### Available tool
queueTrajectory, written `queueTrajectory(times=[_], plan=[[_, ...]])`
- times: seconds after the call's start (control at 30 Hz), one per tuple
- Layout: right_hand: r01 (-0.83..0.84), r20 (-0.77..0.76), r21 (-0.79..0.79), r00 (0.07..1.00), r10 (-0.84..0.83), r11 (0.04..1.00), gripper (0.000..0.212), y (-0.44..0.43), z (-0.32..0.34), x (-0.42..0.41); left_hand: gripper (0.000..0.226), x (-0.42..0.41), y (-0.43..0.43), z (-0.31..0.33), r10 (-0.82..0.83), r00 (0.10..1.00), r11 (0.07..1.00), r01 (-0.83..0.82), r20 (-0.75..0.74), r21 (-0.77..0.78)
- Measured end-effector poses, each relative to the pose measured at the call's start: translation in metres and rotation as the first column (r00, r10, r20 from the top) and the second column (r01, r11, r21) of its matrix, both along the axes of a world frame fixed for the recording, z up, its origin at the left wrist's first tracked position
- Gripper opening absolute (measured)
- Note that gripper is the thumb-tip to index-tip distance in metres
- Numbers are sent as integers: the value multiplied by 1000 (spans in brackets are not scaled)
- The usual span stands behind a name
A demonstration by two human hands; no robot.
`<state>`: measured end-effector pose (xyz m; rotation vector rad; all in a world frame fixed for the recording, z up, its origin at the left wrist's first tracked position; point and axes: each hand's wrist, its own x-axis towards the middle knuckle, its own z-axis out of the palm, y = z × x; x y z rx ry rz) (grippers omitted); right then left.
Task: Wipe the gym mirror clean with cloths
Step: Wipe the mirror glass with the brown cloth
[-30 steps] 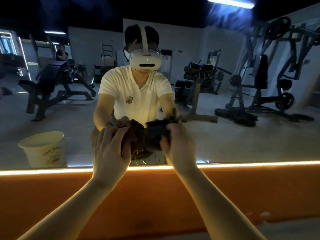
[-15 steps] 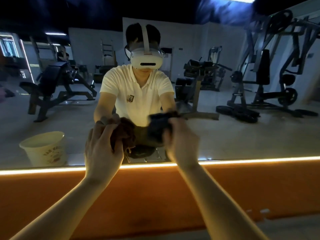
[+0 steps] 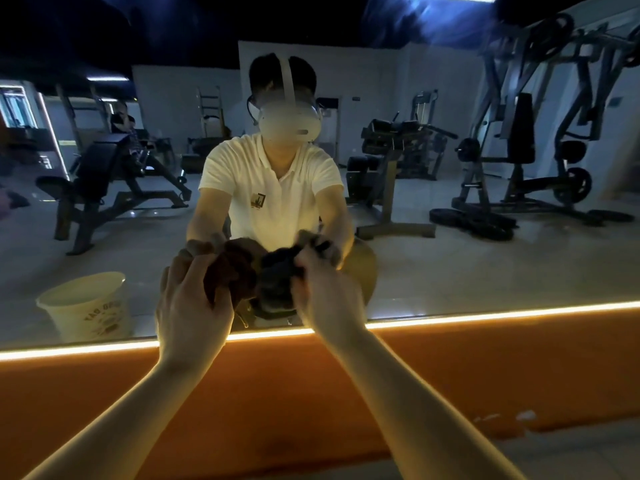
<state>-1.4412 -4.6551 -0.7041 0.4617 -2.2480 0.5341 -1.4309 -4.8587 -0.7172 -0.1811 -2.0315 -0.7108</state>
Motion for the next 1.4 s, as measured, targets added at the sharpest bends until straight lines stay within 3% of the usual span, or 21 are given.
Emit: queueTrajectory(times=[0.07, 0.13, 0.17, 0.23, 0.3, 0.4, 0.47, 0.53, 0.6, 0.67, 0.73, 0.77, 0.83, 0.9, 0.93, 1.0, 1.13, 1.23, 1.4], plan=[[163, -66, -154, 982, -174, 975, 19, 52, 4, -3, 35, 0, 1, -1, 8, 1000, 1000, -8, -4, -10], [375, -78, -358, 900, -428, 855, 22, 115, 1, -4, 36, -1, 1, -2, -3, 1000, 1000, 3, -15, -22], [451, -4, -463, 860, -511, 763, 21, 138, 0, -4, 36, -2, 1, -2, -15, 1000, 1000, 14, -16, -25], [536, 127, -547, 813, -569, 643, 24, 153, -6, -7, 37, -3, 4, -3, -36, 999, 999, 36, -6, -23], [496, 60, -547, 826, -560, 674, 29, 129, -10, -11, 37, -3, 9, -3, -42, 999, 999, 42, -1, -15], [299, -155, -400, 910, -385, 866, 13, 61, -21, -18, 32, -6, 13, -3, -36, 999, 999, 36, 6, -18], [144, -236, -144, 956, -175, 979, 10, 15, -29, -13, 31, -9, 15, -2, -28, 1000, 999, 28, 4, -19], [-24, -162, 166, 985, 51, 986, 20, -6, -38, -8, 36, -11, 18, -3, -31, 1000, 999, 31, 5, -15], [-57, -134, 340, 985, 108, 939, 25, 11, -42, -9, 36, -11, 20, -4, -37, 999, 999, 37, 6, -22], [-48, -135, 216, 988, 78, 975, 12, 50, -40, -7, 34, -11, 21, -7, -17, 1000, 999, 17, 6, -43], [-5, -81, -108, 997, -4, 994, 9, 99, -32, 8, 30, -10, 21, -11, 16, 1000, 997, -16, -9, -79], [31, -43, -294, 998, -45, 955, 12, 125, -29, 13, 30, -9, 20, -12, 27, 1000, 995, -28, -11, -99], [206, 100, -523, 978, -181, 827, 9, 170, -33, 14, 36, -8, 19, -13, 50, 999, 991, -50, 1, -121], [562, 314, -496, 827, -467, 662, 42, 187, -43, 6, 38, -5, 19, -13, 50, 999, 992, -48, 14, -120], [638, 345, -451, 770, -537, 624, 59, 185, -46, 2, 39, -2, 20, -13, 50, 998, 992, -47, 27, -117], [607, 316, -456, 794, -520, 651, 73, 164, -41, 0, 40, 5, 18, -11, 62, 997, 993, -56, 54, -105], [398, 102, -492, 910, -402, 774, 60, 107, -24, -5, 37, 19, -7, -2, 105, 990, 991, -97, 89, -93], [274, -35, -474, 944, -328, 837, 50, 64, -13, -7, 34, 35, -32, 8, 152, 984, 987, -145, 94, -72], [279, -21, -623, 928, -372, 730, 39, 33, 0, -17, 26, 57, -56, 0, 198, 969, 978, -205, 145, 34]])
